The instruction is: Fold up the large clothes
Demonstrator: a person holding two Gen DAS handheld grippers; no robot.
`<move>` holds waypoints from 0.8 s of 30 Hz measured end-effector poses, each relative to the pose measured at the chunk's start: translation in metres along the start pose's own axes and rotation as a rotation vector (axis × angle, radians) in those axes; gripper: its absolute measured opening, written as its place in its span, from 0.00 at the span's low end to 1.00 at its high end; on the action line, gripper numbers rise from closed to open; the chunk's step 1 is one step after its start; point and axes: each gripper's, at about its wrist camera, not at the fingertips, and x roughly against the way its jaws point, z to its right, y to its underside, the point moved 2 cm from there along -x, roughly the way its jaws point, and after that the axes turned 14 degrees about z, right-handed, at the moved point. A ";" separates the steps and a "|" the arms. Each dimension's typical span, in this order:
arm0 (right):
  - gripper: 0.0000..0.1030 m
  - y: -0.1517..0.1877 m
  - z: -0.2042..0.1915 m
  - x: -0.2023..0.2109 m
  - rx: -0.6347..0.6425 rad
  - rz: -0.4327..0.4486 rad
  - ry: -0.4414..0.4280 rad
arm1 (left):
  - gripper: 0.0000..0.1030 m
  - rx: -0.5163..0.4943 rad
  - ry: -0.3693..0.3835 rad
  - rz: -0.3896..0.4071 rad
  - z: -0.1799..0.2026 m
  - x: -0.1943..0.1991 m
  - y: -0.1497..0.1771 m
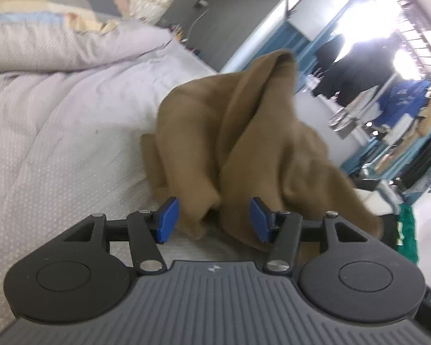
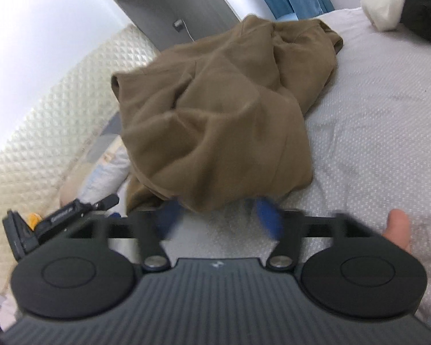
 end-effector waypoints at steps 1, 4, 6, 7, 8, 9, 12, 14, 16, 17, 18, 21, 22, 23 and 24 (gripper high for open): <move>0.80 -0.002 0.003 0.007 -0.012 0.022 -0.015 | 0.59 -0.004 0.016 0.011 0.004 0.004 -0.003; 0.80 -0.014 0.009 0.021 -0.053 0.078 -0.041 | 0.60 -0.004 0.082 0.039 0.016 0.009 -0.012; 0.80 -0.026 0.010 0.024 -0.041 0.127 -0.032 | 0.60 -0.013 0.124 0.055 0.027 0.007 -0.015; 0.80 -0.032 0.010 0.023 -0.024 0.145 -0.028 | 0.61 -0.027 0.139 0.064 0.032 0.004 -0.017; 0.80 -0.038 0.009 0.021 -0.013 0.159 -0.025 | 0.61 -0.043 0.147 0.071 0.039 0.000 -0.018; 0.80 -0.046 0.008 0.016 -0.004 0.171 -0.025 | 0.62 -0.058 0.156 0.073 0.046 -0.006 -0.020; 0.80 -0.064 0.007 -0.007 0.017 0.201 -0.028 | 0.65 -0.102 0.193 0.081 0.063 -0.028 -0.026; 0.80 -0.079 0.006 -0.033 0.034 0.203 0.007 | 0.65 -0.120 0.190 0.082 0.069 -0.045 -0.028; 0.79 -0.090 0.009 -0.059 0.026 0.198 0.012 | 0.65 -0.123 0.191 0.082 0.071 -0.065 -0.031; 0.79 -0.095 0.012 -0.073 0.012 0.194 0.021 | 0.65 -0.119 0.192 0.081 0.070 -0.073 -0.031; 0.79 -0.100 0.016 -0.086 0.001 0.191 0.036 | 0.65 -0.116 0.198 0.079 0.069 -0.083 -0.032; 0.80 -0.108 0.028 -0.120 -0.017 0.204 0.058 | 0.65 -0.125 0.212 0.090 0.065 -0.104 -0.034; 0.80 -0.110 0.034 -0.132 -0.035 0.209 0.053 | 0.64 -0.127 0.211 0.095 0.063 -0.110 -0.035; 0.80 -0.110 0.039 -0.141 -0.049 0.210 0.051 | 0.64 -0.127 0.213 0.095 0.061 -0.115 -0.034; 0.80 -0.110 0.045 -0.150 -0.062 0.213 0.054 | 0.64 -0.129 0.215 0.094 0.059 -0.119 -0.034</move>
